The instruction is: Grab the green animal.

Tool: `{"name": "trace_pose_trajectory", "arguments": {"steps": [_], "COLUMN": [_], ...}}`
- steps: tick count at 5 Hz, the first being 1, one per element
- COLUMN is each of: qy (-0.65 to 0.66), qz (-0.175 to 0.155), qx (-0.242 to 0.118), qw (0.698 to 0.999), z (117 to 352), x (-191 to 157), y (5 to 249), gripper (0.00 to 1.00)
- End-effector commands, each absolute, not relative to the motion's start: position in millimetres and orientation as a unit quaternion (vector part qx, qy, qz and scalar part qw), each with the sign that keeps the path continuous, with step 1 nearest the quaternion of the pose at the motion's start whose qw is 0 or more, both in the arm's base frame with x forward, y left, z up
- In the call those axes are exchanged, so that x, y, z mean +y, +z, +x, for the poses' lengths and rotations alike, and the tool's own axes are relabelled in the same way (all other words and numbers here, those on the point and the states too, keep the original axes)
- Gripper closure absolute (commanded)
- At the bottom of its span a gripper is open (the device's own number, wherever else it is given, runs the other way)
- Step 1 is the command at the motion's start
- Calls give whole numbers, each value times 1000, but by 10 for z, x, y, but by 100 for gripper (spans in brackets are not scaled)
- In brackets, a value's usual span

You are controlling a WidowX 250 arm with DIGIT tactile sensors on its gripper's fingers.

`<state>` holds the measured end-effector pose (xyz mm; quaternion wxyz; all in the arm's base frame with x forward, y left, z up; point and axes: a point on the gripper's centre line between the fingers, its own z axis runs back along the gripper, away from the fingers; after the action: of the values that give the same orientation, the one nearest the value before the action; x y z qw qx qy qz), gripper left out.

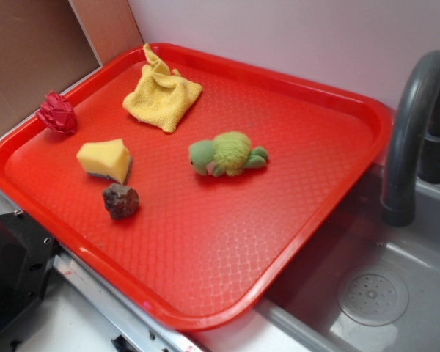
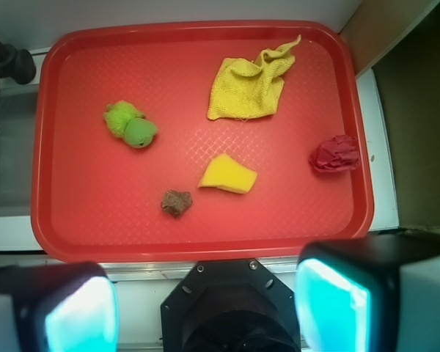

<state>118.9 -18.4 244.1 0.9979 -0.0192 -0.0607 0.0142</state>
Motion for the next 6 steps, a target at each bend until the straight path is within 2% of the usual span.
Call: {"name": "trace_pose_trajectory", "arguments": {"steps": [1,2,3,4,5,6], "qy": [14,-28,-139,-200,-278,-283], "qz": [-19,-17,-48,-39,-33,-22], "qx": [-61,-90,-122,-133,-133,-111], "qw": [998,995,981,970,951,952], "z": [1189,1365,1586,1775,2034,2203], "x": [-184,-212,-331,-459,-746,-867], "y": [2441,2280,2067,1888,1628,1401], "gripper": [0,0,0,0,0,0]}}
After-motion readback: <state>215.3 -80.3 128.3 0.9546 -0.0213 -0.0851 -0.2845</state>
